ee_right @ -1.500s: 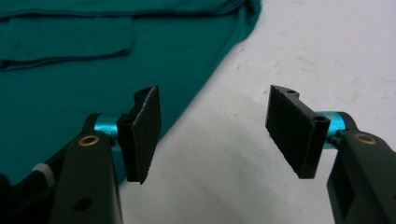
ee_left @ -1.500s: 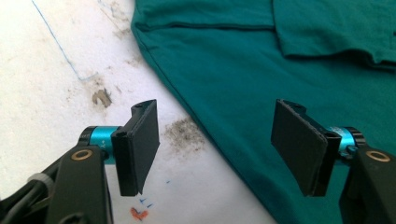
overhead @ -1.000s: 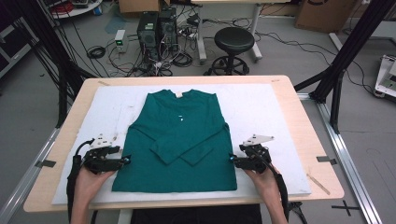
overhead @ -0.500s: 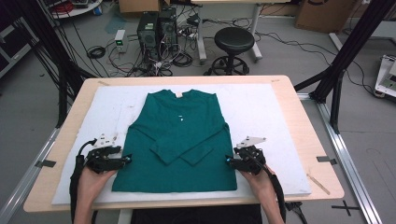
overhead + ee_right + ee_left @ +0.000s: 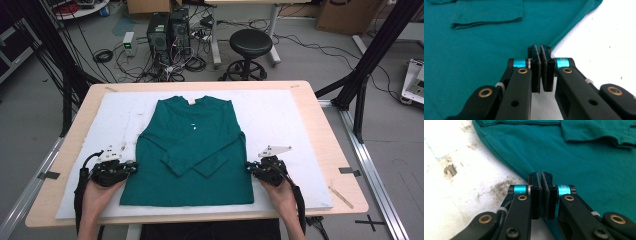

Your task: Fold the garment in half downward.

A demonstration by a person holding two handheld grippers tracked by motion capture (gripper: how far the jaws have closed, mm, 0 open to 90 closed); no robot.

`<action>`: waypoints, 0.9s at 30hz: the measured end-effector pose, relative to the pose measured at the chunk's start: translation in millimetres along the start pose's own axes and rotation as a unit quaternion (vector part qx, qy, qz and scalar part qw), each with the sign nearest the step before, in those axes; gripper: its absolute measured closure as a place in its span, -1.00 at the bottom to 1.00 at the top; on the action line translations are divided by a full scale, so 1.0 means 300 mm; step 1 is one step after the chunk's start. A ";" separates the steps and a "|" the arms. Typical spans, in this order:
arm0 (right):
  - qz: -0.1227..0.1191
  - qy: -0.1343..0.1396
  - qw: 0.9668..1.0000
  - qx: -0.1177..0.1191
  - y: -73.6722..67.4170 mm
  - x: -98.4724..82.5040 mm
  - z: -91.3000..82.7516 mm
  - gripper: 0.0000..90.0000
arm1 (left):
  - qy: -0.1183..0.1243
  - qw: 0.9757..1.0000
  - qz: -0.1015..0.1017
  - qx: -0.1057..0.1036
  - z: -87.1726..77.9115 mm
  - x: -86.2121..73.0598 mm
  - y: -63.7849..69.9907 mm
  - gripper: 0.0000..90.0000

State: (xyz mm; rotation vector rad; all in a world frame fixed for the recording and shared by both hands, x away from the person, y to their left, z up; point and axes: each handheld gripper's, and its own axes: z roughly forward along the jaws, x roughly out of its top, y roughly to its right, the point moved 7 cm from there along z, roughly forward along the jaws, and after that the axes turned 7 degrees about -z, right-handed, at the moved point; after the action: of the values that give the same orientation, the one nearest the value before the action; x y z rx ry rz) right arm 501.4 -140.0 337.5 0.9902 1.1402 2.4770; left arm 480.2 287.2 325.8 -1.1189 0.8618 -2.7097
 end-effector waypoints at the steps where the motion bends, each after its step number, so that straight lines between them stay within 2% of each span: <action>1: -0.001 -0.003 1.000 0.003 -0.002 -0.003 -0.008 0.98 | 0.002 1.000 0.003 -0.003 -0.004 -0.002 0.002 0.92; 8: -0.002 0.004 1.000 0.009 -0.005 -0.018 -0.041 0.98 | 0.017 1.000 0.014 -0.017 -0.030 -0.021 0.026 0.92; 17: -0.013 0.008 1.000 0.013 -0.053 -0.065 -0.116 0.98 | 0.028 0.998 0.037 -0.034 -0.080 -0.047 0.096 0.92; 24: -0.013 0.008 1.000 0.015 -0.084 -0.108 -0.150 0.97 | 0.039 0.997 0.041 -0.051 -0.106 -0.070 0.135 0.92; 27: -0.008 0.010 1.000 0.020 -0.100 -0.133 -0.168 0.97 | 0.037 0.996 0.038 -0.067 -0.122 -0.094 0.154 0.92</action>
State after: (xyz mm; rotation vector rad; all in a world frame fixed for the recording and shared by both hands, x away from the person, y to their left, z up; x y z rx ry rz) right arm 495.5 -168.0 272.6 0.9643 1.2037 2.4657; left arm 470.3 273.6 262.8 -0.9918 1.0880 -2.6801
